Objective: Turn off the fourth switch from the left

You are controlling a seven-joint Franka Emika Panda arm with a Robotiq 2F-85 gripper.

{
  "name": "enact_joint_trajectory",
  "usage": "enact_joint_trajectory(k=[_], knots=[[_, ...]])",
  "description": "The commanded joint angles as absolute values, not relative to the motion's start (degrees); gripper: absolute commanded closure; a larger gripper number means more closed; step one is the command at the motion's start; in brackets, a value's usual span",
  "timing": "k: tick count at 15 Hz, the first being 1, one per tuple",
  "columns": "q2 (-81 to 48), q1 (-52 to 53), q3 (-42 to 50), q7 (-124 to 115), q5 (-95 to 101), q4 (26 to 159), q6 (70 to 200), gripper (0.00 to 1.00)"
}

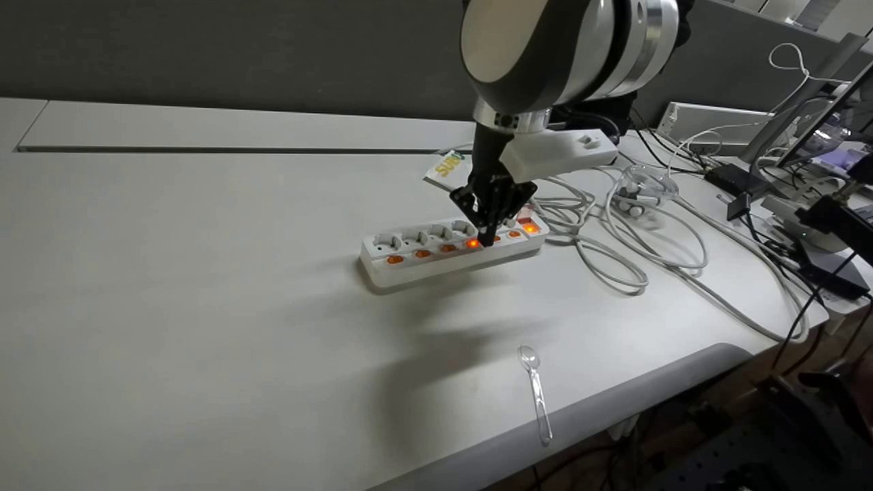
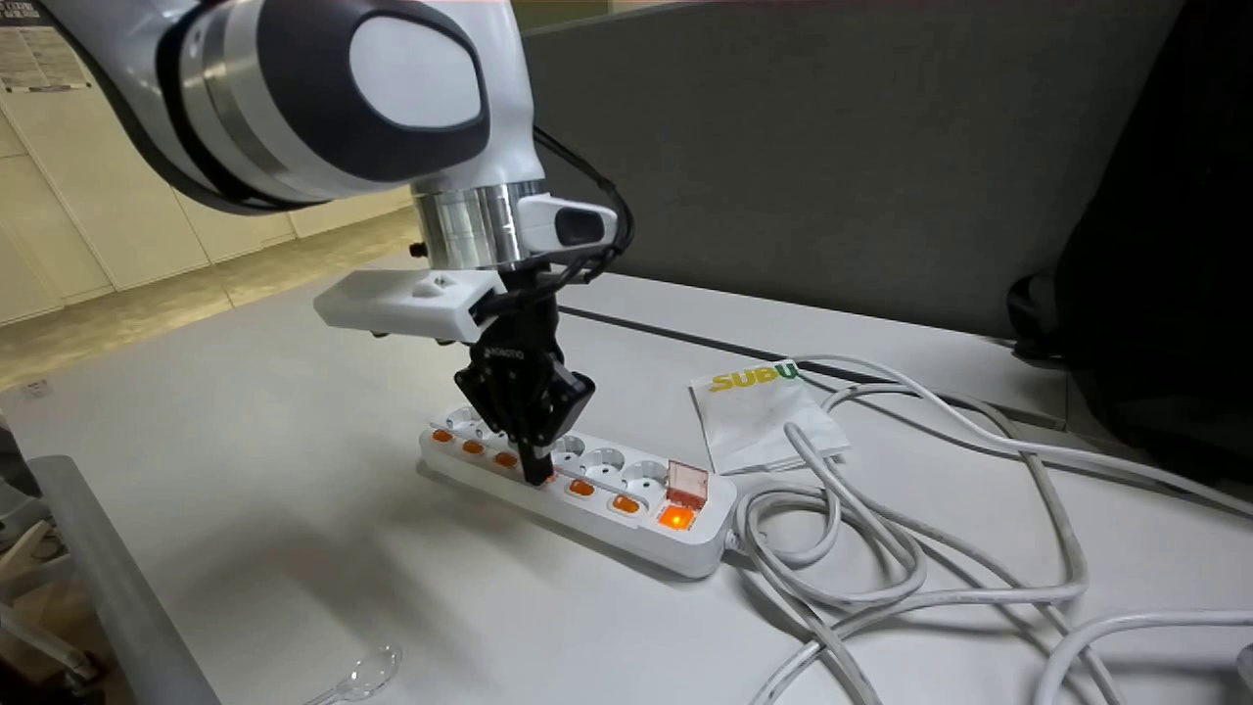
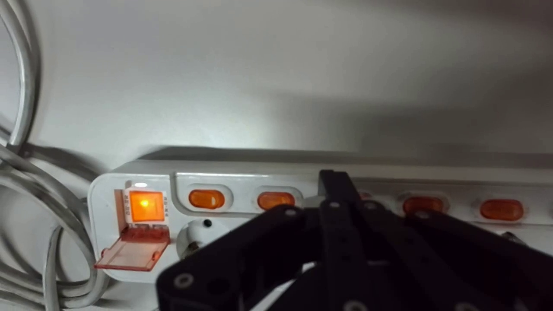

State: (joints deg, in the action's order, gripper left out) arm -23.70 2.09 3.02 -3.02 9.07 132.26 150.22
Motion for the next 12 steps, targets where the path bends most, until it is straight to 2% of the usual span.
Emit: enact_joint_trajectory(k=[1,12], knots=[[-24.2,3.6,4.2,-4.7,10.8,131.5,150.7,1.0],[-24.9,3.9,4.2,-4.4,10.3,130.8,150.6,1.0]])
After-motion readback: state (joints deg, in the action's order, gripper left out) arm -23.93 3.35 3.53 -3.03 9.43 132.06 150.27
